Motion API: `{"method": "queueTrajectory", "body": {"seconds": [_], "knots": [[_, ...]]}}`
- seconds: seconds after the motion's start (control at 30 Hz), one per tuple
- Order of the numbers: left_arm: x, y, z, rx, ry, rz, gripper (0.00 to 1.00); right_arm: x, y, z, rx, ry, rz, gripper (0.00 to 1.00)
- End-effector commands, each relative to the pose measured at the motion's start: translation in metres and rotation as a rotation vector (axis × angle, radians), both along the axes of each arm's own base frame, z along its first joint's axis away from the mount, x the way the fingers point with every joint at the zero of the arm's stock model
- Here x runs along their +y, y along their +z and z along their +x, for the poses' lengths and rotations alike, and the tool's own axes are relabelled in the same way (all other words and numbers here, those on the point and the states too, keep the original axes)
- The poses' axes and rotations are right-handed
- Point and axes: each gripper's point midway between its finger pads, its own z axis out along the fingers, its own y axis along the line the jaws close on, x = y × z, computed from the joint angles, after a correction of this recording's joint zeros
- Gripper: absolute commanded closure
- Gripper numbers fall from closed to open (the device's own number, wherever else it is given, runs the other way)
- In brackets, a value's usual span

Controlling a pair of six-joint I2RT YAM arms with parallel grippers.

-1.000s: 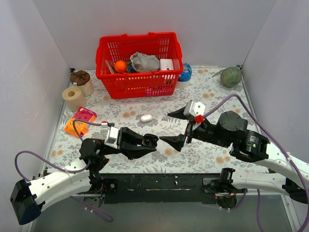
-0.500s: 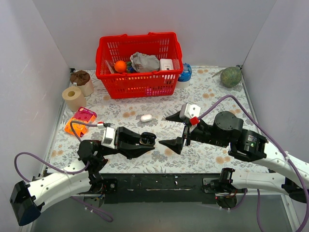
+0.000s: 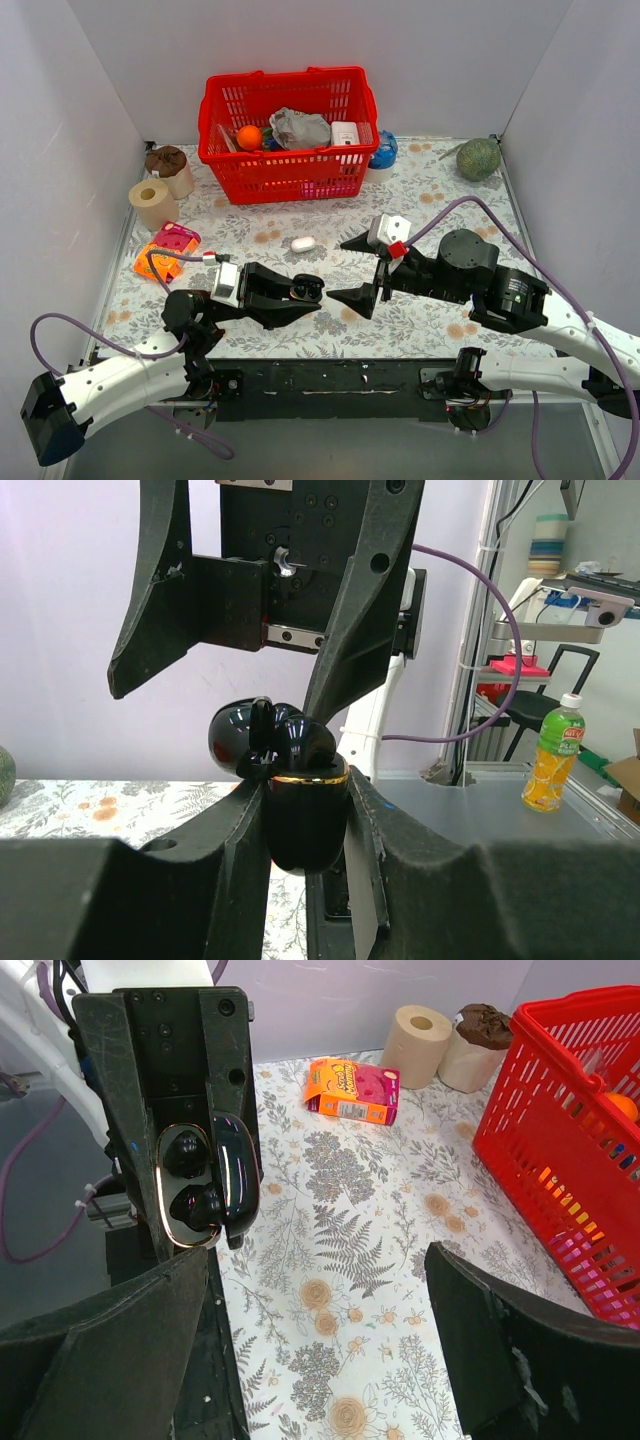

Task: Insert the wireless bluetooth earbuds into the charging case
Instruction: Adjust the earbud with the charging case.

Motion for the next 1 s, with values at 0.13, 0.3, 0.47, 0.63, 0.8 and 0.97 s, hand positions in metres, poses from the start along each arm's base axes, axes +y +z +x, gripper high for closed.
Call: {"method": "queueTrajectory", "body": {"seconds": [0.13,0.3,0.47,0.63,0.8,0.97], "knots": [[0.001,0.001,-0.006,-0.01,-0.032,-0.011,1.0,0.002,0.034,0.0,-0.047,0.007,0.093,0.04],[-0.001,-0.002,-0.008,-0.007,-0.051,0.0,1.0,0.004,0.037,0.0,-0.053,0.01,0.1,0.04],[-0.002,-0.002,-0.01,-0.005,-0.066,0.002,1.0,0.005,0.039,0.001,-0.056,0.01,0.105,0.04],[-0.002,-0.002,-0.013,-0.013,-0.083,0.003,1.0,0.007,0.038,0.001,-0.057,0.016,0.103,0.04],[-0.004,-0.005,-0.017,-0.009,-0.117,0.018,1.0,0.01,0.038,-0.002,-0.059,0.036,0.103,0.04],[-0.005,-0.008,-0.02,-0.007,-0.142,0.026,1.0,0.012,0.04,-0.006,-0.06,0.067,0.108,0.04]]}}
